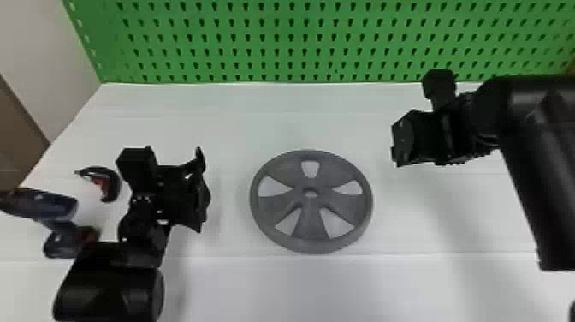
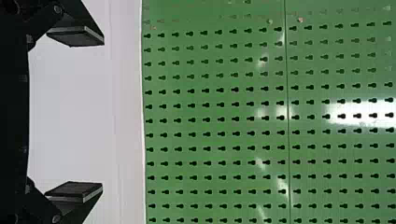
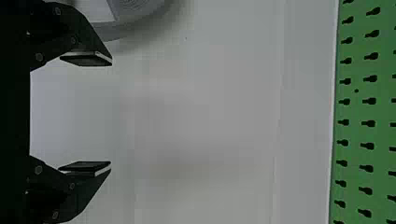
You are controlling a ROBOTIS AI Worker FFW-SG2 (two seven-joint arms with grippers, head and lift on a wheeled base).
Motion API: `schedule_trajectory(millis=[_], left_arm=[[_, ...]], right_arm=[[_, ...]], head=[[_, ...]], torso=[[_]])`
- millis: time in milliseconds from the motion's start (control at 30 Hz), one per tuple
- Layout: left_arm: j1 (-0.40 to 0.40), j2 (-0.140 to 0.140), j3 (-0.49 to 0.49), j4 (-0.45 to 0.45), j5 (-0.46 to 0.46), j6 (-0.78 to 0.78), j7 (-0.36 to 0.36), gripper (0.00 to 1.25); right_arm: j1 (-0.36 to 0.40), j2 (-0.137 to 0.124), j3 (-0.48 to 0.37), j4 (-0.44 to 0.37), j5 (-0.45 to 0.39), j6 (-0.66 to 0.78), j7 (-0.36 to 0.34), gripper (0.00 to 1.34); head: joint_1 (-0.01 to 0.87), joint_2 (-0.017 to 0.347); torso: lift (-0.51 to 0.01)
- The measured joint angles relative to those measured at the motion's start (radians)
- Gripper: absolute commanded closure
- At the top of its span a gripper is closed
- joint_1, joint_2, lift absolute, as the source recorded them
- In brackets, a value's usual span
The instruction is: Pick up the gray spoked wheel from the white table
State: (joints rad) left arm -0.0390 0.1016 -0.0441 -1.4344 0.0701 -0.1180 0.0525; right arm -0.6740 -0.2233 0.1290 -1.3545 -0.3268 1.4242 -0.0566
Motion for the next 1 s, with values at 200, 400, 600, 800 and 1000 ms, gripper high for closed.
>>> schedule_trajectory(millis=[200, 400, 600, 800, 1000], left_arm=[[0.001, 0.009, -0.008, -0.007, 0.001, 0.011, 0.007, 0.18], [0.001, 0.016, -0.013, -0.012, 0.003, 0.019, 0.013, 0.18], [0.0, 0.023, -0.021, -0.015, 0.004, 0.028, 0.017, 0.18], [-0.002, 0.029, -0.029, -0.018, 0.008, 0.033, 0.025, 0.18], [-0.004, 0.034, -0.034, -0.018, 0.013, 0.035, 0.029, 0.18]], right_arm=[[-0.038, -0.026, 0.047, 0.062, -0.059, 0.054, 0.001, 0.47], [-0.081, -0.049, 0.109, 0.114, -0.097, 0.105, 0.001, 0.47], [-0.114, -0.07, 0.147, 0.169, -0.154, 0.141, 0.001, 0.47], [-0.133, -0.088, 0.172, 0.227, -0.232, 0.146, 0.001, 0.47], [-0.143, -0.094, 0.191, 0.239, -0.243, 0.147, 0.001, 0.47]], head=[[0.77, 0.044], [0.77, 0.044], [0.77, 0.044], [0.77, 0.044], [0.77, 0.044]], torso=[[-0.098], [-0.098], [-0.098], [-0.098], [-0.098]])
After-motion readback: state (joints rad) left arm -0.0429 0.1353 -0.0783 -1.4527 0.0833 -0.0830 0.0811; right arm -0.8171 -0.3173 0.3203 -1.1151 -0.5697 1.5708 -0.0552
